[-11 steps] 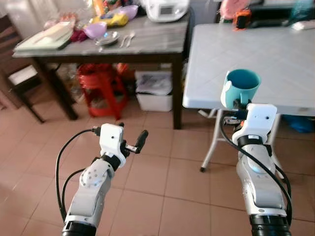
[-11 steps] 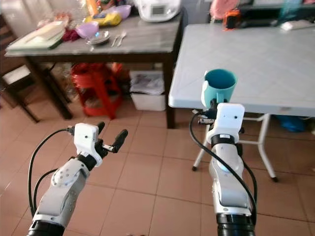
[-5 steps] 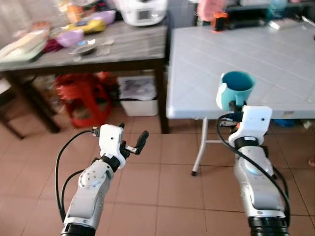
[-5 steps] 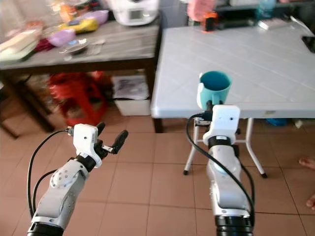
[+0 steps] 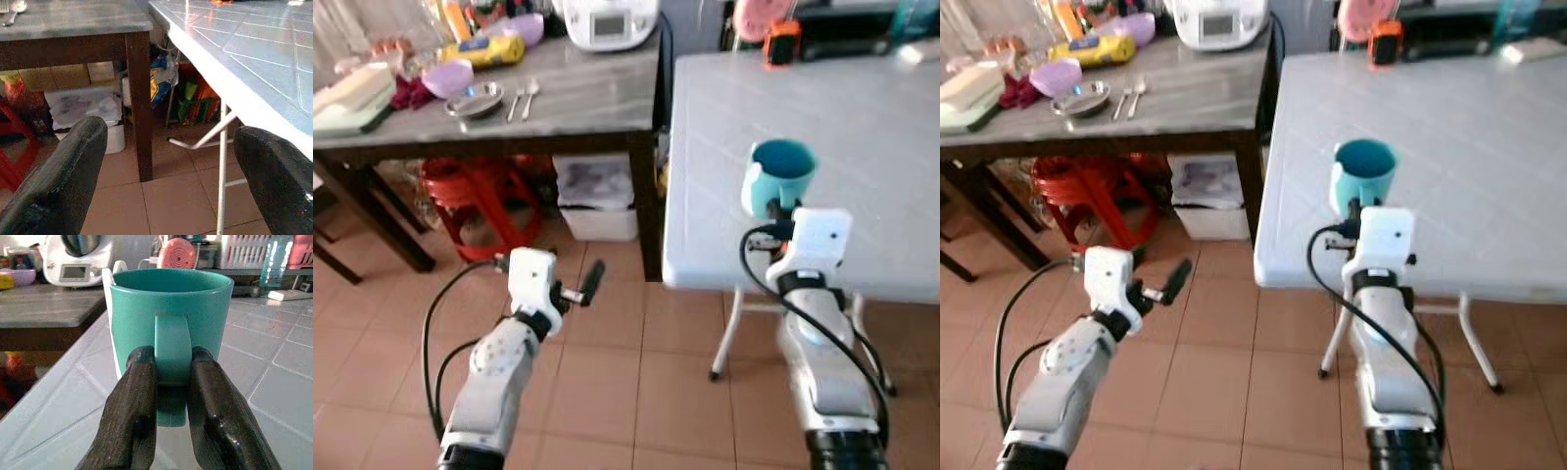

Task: Setting the table

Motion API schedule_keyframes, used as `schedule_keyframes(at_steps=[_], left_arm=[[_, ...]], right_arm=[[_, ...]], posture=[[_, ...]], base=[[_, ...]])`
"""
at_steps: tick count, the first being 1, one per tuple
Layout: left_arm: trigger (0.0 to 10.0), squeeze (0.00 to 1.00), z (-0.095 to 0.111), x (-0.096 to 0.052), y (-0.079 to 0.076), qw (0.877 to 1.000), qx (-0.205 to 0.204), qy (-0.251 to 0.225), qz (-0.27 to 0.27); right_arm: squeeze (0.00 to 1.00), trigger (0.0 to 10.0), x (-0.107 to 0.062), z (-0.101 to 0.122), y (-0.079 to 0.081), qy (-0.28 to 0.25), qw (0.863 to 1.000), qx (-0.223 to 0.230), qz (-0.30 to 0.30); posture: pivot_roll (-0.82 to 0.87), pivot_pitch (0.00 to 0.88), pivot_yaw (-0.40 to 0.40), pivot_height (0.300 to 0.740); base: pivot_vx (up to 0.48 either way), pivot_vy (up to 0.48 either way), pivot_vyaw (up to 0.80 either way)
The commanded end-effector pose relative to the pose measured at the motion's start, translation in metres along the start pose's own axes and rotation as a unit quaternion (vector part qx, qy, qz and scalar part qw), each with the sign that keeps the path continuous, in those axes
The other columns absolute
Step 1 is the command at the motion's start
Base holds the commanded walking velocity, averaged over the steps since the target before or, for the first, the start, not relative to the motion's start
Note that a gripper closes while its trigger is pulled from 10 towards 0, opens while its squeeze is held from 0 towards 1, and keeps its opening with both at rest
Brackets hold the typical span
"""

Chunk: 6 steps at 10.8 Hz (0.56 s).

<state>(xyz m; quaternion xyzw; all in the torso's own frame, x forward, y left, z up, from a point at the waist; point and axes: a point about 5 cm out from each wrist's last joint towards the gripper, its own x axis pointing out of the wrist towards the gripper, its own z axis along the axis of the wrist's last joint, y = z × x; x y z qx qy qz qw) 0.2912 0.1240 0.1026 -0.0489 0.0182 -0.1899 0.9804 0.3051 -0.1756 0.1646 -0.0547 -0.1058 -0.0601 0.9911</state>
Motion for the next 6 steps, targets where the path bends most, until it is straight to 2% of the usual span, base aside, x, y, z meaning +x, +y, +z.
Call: schedule_keyframes(at_steps=[1,6], left_arm=[[10.0,0.00,-0.0017,-0.0010,-0.0015,1.000,-0.001,0.009,-0.002],[10.0,0.00,0.0009,0.0015,0.0022,0.999,-0.032,0.015,0.003]], right_arm=[[0.00,10.0,0.0000,0.0029,-0.0025,-0.007,1.000,0.002,-0.004],[0.00,10.0,-0.0004,0.0032,-0.0021,-0.007,1.000,0.003,-0.005]], posture=[[-0.03,0.088,0.131,0.740],[-0.03,0.090,0.133,0.740]], base=[[0.000,0.000,0.00],[0.000,0.000,0.00]])
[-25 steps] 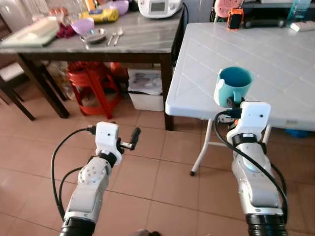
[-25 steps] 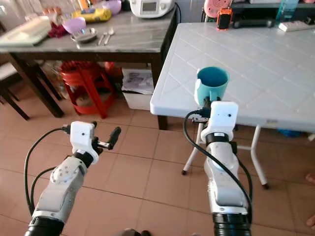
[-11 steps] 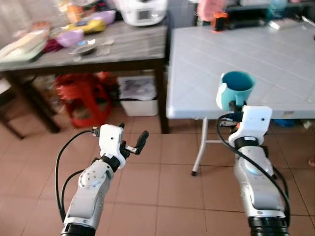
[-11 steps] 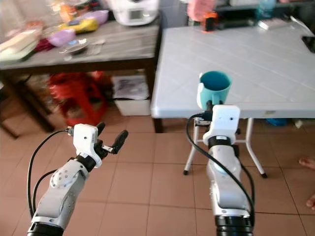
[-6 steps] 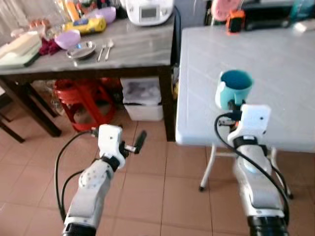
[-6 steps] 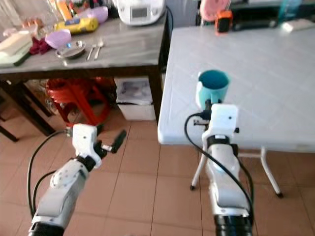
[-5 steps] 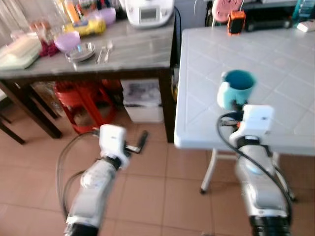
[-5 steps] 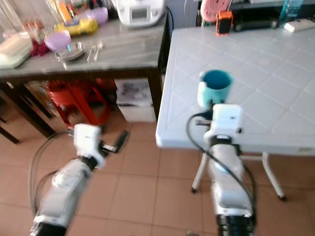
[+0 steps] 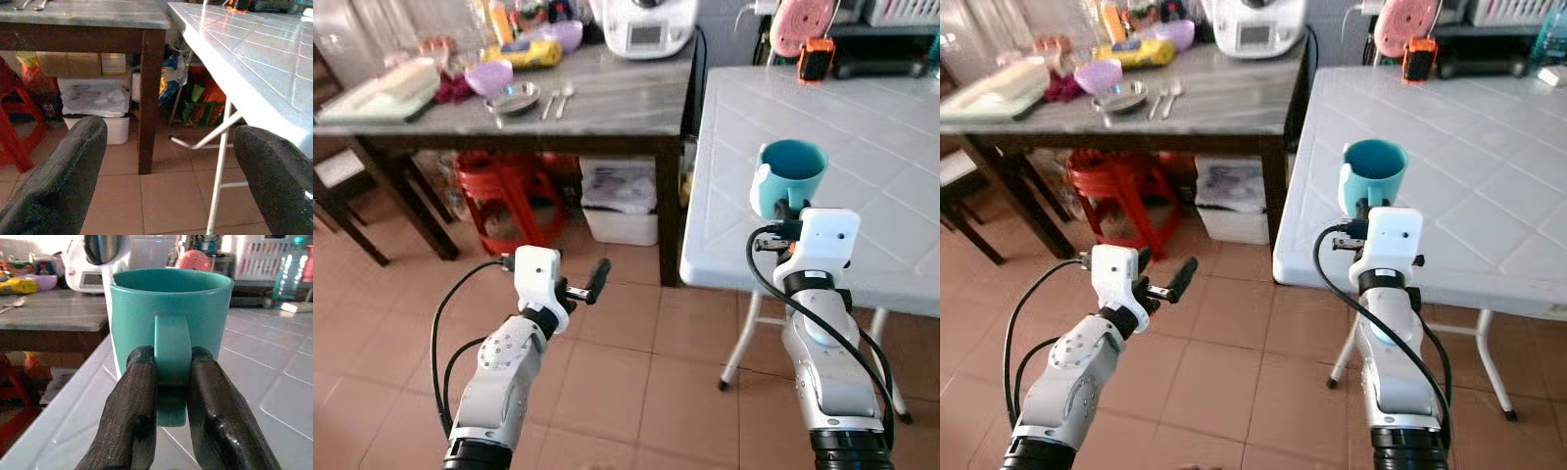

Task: Setting the table

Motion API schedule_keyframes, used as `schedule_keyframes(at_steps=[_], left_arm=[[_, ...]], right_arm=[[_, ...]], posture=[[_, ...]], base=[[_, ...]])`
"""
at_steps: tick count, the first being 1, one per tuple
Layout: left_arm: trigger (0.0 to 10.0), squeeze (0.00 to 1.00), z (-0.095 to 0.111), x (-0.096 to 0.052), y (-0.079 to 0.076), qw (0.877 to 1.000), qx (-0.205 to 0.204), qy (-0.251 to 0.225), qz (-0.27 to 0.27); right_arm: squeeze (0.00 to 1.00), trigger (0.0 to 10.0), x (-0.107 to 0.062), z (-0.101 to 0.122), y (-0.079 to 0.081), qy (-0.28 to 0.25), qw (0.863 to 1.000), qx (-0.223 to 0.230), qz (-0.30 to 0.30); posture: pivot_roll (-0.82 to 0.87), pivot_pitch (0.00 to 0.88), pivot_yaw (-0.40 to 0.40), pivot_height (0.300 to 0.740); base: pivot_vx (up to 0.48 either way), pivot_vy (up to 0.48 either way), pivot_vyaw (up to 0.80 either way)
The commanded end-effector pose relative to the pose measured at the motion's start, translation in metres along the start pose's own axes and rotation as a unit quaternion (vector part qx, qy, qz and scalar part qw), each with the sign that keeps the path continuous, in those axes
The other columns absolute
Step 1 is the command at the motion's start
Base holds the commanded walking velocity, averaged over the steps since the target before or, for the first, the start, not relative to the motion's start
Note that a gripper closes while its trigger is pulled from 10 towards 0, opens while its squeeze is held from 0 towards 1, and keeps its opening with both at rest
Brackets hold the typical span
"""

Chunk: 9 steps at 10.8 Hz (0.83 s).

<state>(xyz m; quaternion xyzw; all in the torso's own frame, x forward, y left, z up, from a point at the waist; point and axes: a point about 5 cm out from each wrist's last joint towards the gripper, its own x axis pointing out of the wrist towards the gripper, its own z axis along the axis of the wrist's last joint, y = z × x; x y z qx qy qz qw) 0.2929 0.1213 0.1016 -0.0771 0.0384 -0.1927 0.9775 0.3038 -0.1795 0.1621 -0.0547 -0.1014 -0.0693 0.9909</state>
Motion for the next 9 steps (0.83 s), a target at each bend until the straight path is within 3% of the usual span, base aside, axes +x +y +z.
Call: schedule_keyframes(at_steps=[1,9], left_arm=[[10.0,0.00,0.0013,-0.0016,0.0036,1.000,0.007,0.003,0.001],[10.0,0.00,0.0020,-0.0023,0.0035,1.000,0.026,0.005,-0.010]], right_arm=[[0.00,10.0,0.0005,0.0054,0.0018,-0.012,1.000,0.004,0.004],[0.00,10.0,0.0019,0.0052,0.0041,-0.013,1.000,0.008,0.004]], posture=[[-0.03,0.090,0.134,0.740],[-0.02,0.082,0.138,0.740]], base=[[0.000,0.285,0.00],[0.000,0.321,0.00]])
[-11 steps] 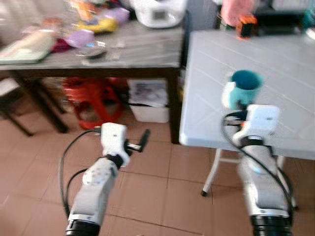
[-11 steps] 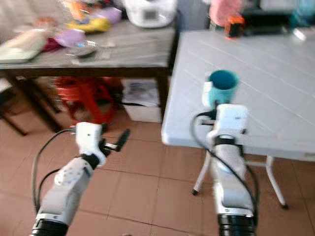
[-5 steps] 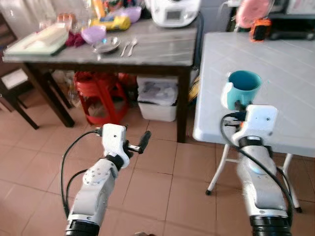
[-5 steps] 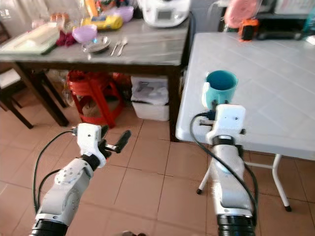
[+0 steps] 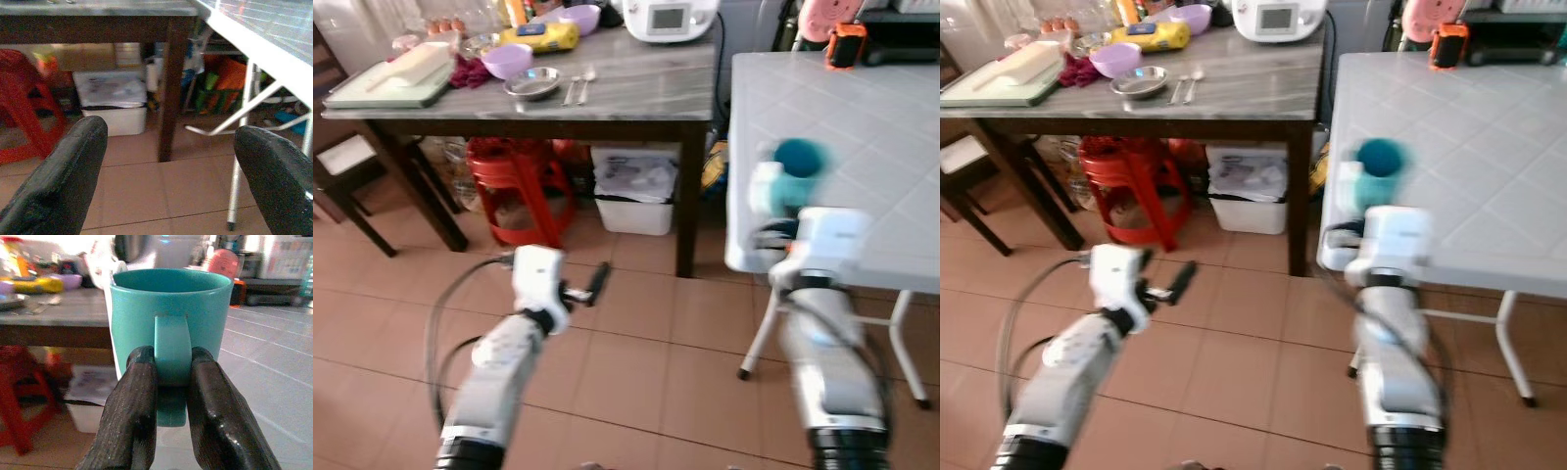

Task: Setting the table

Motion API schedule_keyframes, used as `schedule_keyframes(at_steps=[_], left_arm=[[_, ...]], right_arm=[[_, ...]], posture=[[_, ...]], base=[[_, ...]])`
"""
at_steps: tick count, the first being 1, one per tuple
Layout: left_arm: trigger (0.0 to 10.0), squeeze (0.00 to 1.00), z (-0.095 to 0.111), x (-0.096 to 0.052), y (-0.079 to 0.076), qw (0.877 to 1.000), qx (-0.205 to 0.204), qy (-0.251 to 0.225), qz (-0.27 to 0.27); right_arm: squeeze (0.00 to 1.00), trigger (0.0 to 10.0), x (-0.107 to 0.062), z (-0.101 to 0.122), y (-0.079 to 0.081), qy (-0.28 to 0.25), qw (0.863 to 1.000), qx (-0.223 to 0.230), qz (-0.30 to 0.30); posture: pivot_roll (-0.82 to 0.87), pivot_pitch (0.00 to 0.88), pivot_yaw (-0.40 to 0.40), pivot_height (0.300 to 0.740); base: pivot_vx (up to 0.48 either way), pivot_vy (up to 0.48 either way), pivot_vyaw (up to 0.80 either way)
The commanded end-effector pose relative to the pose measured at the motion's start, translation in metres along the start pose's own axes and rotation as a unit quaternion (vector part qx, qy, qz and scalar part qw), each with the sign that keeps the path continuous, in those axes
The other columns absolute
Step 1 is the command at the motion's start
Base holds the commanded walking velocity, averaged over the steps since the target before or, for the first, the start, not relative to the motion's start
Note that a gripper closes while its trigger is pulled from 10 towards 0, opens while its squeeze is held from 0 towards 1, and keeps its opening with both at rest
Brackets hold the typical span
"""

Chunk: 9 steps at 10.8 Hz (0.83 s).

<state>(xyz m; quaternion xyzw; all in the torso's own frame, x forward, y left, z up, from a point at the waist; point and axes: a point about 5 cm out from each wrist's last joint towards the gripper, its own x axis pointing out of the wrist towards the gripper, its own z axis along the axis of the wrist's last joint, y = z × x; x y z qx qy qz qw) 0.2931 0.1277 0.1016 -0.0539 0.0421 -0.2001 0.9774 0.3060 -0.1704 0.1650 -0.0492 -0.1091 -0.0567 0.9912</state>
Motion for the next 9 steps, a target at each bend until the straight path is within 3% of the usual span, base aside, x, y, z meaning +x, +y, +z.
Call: schedule_keyframes(at_steps=[1,7,9], left_arm=[[10.0,0.00,0.0012,-0.0003,-0.0018,1.000,0.005,-0.003,-0.003],[10.0,0.00,0.0002,-0.0012,-0.0039,1.000,0.010,-0.003,-0.007],[10.0,0.00,0.0036,-0.0017,-0.0057,1.000,0.010,-0.018,-0.014]], right_arm=[[0.00,10.0,0.0002,0.0017,-0.0043,-0.005,1.000,0.001,-0.007],[0.00,10.0,-0.0004,0.0002,-0.0053,-0.004,1.000,0.001,-0.010],[0.00,10.0,-0.0005,0.0001,-0.0052,-0.004,1.000,0.002,-0.010]], posture=[[-0.02,0.081,0.139,0.740],[-0.02,0.084,0.141,0.740],[-0.02,0.085,0.141,0.740]], base=[[0.000,0.476,0.00],[0.000,0.475,0.00],[0.000,0.131,0.00]])
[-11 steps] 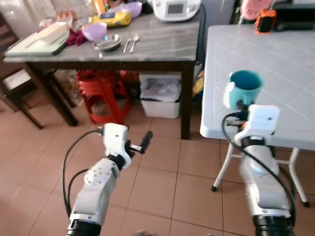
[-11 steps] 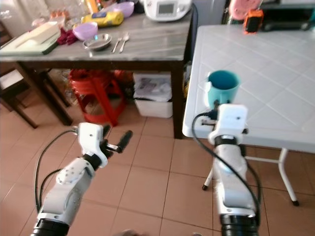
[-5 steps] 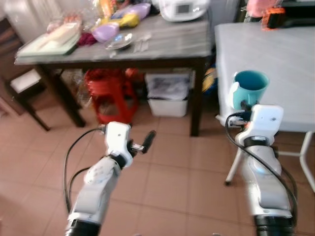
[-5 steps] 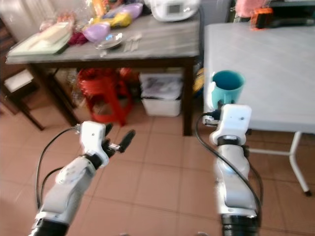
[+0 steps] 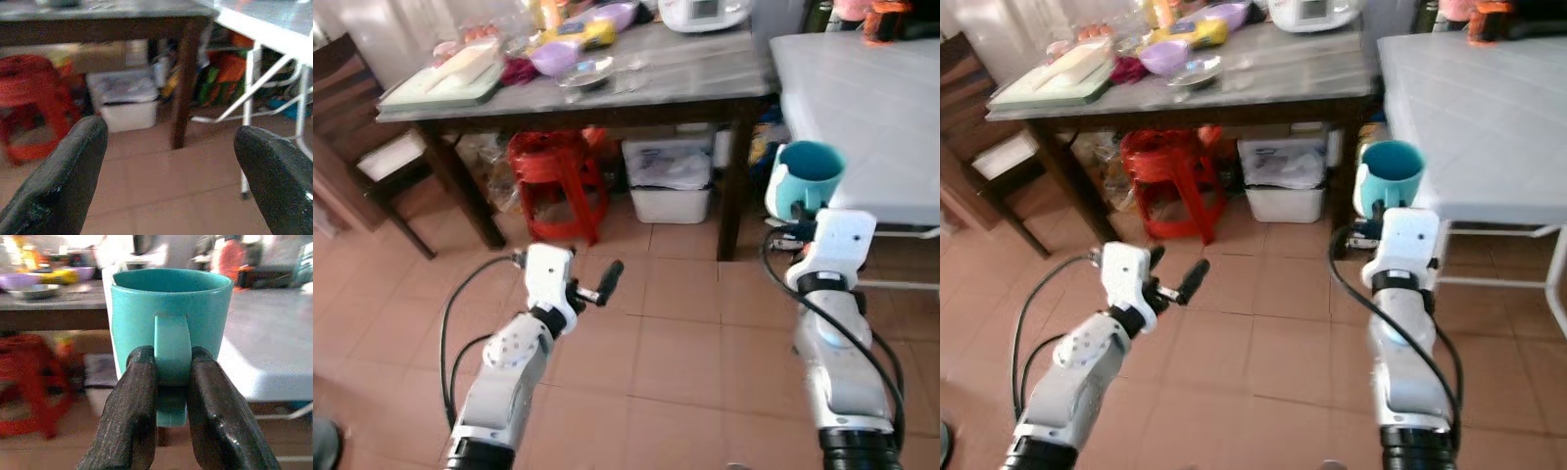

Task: Setting the table

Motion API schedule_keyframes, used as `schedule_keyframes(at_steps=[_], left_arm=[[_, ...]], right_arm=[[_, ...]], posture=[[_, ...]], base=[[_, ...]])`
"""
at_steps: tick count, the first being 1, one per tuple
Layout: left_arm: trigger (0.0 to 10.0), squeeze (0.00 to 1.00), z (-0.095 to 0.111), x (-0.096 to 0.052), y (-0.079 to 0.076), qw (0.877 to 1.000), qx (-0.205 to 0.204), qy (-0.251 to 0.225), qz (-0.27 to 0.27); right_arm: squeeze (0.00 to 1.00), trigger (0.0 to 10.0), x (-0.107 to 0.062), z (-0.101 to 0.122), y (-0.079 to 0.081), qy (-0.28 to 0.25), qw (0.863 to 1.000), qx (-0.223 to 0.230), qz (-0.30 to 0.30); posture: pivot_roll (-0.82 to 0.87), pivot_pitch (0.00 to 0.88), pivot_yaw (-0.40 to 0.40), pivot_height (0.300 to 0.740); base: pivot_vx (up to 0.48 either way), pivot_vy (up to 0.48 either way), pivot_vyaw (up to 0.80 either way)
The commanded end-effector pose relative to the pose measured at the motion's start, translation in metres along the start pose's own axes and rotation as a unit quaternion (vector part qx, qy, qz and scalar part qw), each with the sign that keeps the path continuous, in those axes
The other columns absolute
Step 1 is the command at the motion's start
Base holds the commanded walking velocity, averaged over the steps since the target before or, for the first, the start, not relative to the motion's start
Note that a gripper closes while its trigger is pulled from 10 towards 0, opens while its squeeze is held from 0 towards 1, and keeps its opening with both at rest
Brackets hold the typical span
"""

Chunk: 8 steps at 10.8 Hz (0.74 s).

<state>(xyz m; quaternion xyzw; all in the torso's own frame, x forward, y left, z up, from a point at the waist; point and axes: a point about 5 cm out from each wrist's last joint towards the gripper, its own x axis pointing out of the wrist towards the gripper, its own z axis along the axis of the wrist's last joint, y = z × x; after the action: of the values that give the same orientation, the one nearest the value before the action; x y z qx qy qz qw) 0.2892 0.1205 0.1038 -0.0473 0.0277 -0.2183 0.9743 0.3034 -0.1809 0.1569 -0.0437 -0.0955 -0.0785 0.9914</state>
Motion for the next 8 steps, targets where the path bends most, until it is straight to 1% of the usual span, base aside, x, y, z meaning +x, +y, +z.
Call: schedule_keyframes(at_steps=[1,2,3,8], left_arm=[[10.0,0.00,0.0027,-0.0030,-0.0005,1.000,0.001,-0.009,-0.015],[10.0,0.00,0.0028,-0.0041,-0.0019,1.000,-0.001,-0.011,-0.023],[10.0,0.00,0.0028,-0.0050,-0.0025,1.000,0.002,-0.012,-0.026],[10.0,0.00,0.0026,-0.0064,-0.0047,0.999,0.005,-0.012,-0.033]], right_arm=[[0.00,10.0,0.0016,0.0080,0.0048,-0.018,1.000,-0.001,0.011],[0.00,10.0,0.0015,0.0078,0.0046,-0.017,1.000,-0.001,0.011],[0.00,10.0,0.0014,0.0077,0.0045,-0.017,1.000,-0.002,0.011],[0.00,10.0,0.0011,0.0075,0.0033,-0.017,1.000,-0.005,0.010]], posture=[[-0.02,0.089,0.140,0.740],[-0.02,0.089,0.139,0.740],[-0.02,0.091,0.139,0.740],[-0.02,0.095,0.139,0.740]], base=[[0.000,0.000,0.00],[0.000,0.000,0.00],[0.296,0.000,0.00],[0.381,0.000,0.00]])
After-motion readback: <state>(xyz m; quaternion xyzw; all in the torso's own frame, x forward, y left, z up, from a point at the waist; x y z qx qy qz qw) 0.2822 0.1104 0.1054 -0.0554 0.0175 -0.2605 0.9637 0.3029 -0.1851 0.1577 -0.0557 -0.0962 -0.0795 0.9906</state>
